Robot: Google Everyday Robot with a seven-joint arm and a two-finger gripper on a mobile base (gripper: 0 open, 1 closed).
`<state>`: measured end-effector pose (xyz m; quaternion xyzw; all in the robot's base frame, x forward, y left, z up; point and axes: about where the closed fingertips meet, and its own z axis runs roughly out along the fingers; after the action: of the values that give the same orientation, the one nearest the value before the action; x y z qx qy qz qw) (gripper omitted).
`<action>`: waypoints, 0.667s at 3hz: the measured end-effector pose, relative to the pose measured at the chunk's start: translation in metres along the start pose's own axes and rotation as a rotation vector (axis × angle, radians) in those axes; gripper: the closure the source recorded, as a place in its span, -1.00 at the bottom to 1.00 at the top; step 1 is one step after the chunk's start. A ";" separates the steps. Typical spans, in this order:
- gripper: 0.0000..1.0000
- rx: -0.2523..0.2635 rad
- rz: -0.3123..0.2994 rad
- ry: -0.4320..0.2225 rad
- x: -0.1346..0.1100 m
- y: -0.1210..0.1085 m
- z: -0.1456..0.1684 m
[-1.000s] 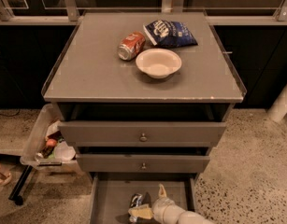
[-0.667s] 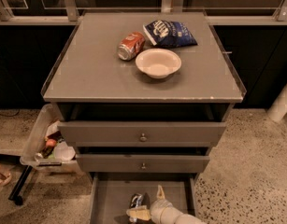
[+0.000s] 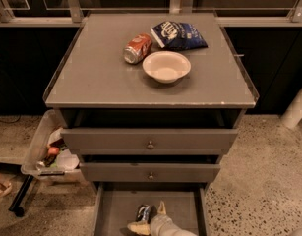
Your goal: Pick redbull can from bottom drawer and place on counter
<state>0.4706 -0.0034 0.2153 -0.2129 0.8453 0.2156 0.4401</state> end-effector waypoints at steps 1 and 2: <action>-1.00 0.016 0.003 0.020 0.021 -0.004 0.024; -1.00 0.035 0.006 0.052 0.044 -0.010 0.042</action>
Offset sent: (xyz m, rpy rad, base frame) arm 0.0135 0.0063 -0.0961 -0.0743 0.0691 -0.0397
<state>0.4806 0.0043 0.1548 -0.2082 0.8607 0.1966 0.4209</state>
